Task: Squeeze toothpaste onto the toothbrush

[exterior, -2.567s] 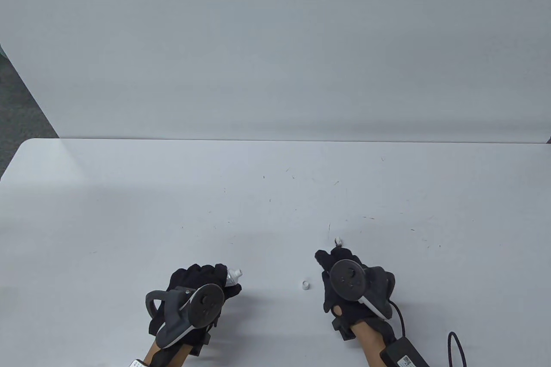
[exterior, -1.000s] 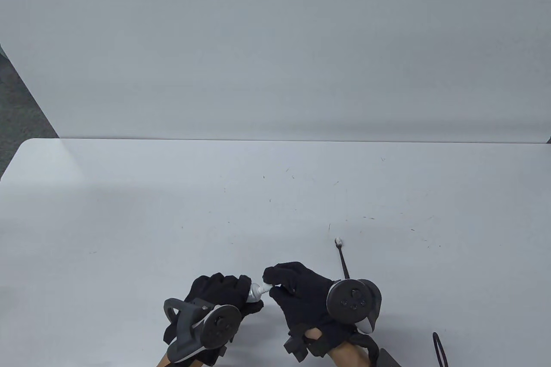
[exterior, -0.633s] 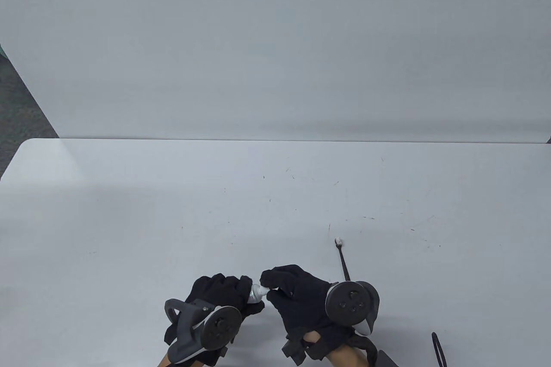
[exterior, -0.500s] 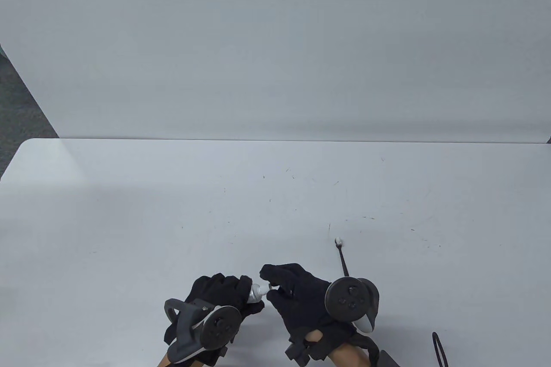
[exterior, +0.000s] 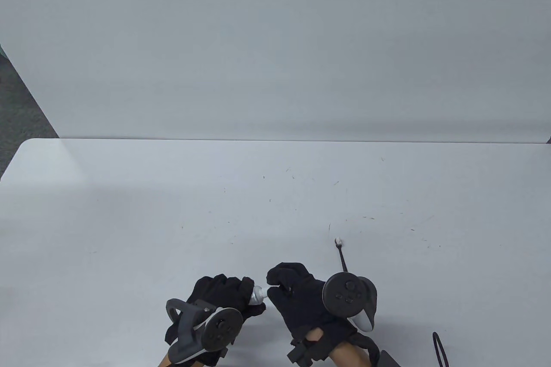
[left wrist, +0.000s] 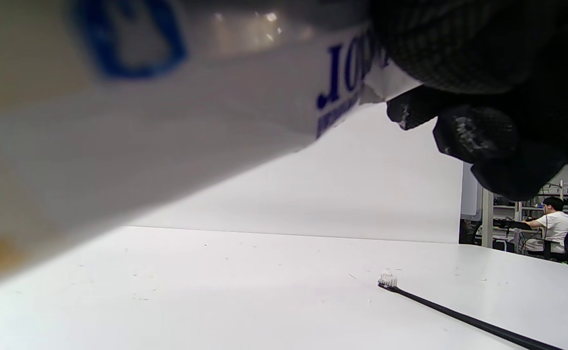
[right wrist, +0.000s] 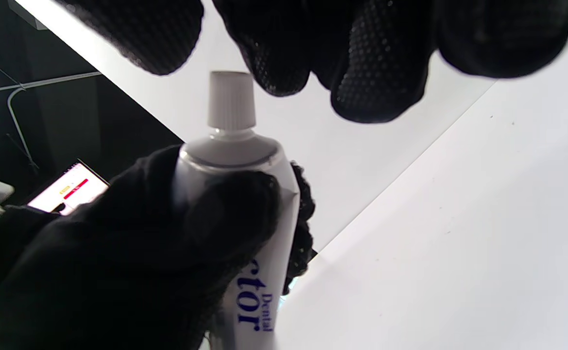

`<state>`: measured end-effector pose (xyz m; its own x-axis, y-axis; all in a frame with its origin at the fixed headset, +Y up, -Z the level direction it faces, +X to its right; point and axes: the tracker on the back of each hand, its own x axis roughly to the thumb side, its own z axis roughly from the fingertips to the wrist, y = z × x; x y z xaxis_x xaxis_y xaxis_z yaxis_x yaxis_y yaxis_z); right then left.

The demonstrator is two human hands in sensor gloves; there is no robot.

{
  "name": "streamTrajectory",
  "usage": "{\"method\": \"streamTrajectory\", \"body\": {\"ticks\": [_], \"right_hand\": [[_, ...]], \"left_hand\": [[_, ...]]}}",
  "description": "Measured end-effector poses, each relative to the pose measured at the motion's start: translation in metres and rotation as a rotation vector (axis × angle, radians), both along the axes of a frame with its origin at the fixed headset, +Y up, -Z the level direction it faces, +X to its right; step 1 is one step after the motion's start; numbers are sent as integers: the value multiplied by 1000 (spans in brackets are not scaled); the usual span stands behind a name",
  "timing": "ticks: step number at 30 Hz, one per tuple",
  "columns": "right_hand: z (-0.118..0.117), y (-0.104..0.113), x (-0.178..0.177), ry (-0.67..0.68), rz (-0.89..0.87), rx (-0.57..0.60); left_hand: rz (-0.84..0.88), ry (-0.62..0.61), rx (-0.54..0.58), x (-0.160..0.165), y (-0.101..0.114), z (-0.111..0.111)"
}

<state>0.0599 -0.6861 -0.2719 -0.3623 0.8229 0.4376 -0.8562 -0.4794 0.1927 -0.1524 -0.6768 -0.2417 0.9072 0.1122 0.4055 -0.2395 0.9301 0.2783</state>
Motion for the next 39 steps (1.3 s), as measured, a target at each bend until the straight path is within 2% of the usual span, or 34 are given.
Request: {"method": "streamTrajectory", "body": {"ticks": [4, 10, 17, 24, 31, 36, 39], "right_hand": [[2, 1, -3, 27, 16, 2], [2, 1, -2, -47, 67, 35], [3, 2, -5, 21, 40, 50], [4, 2, -2, -56, 76, 82], [7, 4, -6, 37, 60, 85], [9, 6, -7, -54, 117, 123], [8, 4, -5, -36, 110, 118]], "left_hand": [[-4, 3, 8, 0, 0, 0], [-21, 4, 18, 1, -1, 1], [-17, 8, 22, 0, 0, 0], [-29, -1, 21, 3, -1, 1], [-23, 4, 21, 1, -1, 1], [-54, -7, 24, 5, -3, 2], [-63, -15, 21, 7, -4, 2]]}}
